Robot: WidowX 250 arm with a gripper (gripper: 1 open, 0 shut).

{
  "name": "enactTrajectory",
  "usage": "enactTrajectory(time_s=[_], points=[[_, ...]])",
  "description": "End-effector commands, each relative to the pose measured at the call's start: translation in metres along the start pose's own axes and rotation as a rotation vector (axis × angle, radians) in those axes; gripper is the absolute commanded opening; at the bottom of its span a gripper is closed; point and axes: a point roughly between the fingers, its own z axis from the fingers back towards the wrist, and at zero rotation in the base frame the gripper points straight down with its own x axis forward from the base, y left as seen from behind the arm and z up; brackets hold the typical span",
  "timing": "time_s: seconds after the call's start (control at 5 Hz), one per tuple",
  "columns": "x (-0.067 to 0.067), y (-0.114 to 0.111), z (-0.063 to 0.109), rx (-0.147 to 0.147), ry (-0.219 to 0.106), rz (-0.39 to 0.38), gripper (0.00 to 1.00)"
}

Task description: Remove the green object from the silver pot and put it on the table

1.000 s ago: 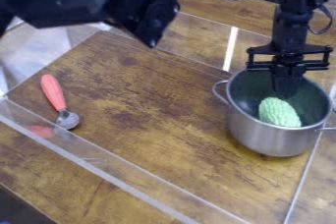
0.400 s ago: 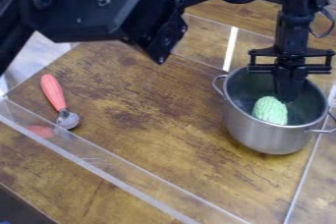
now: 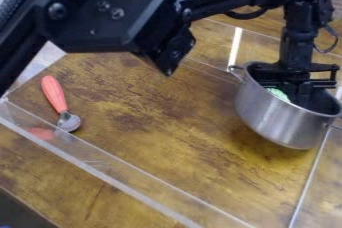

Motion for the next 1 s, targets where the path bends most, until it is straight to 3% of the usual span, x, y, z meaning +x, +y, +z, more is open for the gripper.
enactTrajectory(time_s=[0.0, 0.6, 0.8], points=[[-0.013, 0.006, 0.007, 0.040, 0.015, 0.007, 0.00], [-0.024, 0.007, 0.000, 0.172, 0.084, -0.023, 0.00], [-0.026, 0.007, 0.000, 0.193, 0.100, -0.023, 1.00]])
